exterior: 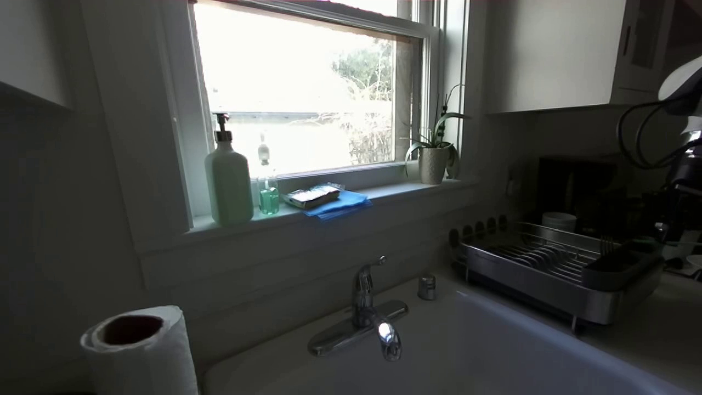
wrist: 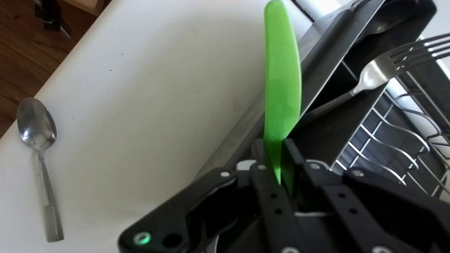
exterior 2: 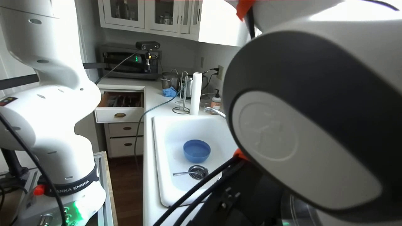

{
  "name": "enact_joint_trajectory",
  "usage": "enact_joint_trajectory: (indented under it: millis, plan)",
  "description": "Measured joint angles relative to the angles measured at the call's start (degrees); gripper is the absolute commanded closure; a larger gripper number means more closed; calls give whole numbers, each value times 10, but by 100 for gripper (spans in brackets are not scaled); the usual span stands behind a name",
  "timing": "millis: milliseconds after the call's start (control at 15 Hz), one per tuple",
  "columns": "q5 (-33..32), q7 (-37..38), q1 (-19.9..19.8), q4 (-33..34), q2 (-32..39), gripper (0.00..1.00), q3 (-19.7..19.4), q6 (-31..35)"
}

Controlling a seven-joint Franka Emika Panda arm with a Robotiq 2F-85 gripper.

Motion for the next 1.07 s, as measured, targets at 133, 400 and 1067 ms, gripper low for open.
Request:
enact_joint_trajectory:
  millis: [133,400,1067]
  plan:
    - [5,16,-1,12,14,96,1,-16]
    - [29,41,-9,40,43,96,2,-53]
    - [62,103,-43,88,92,96,12,-76]
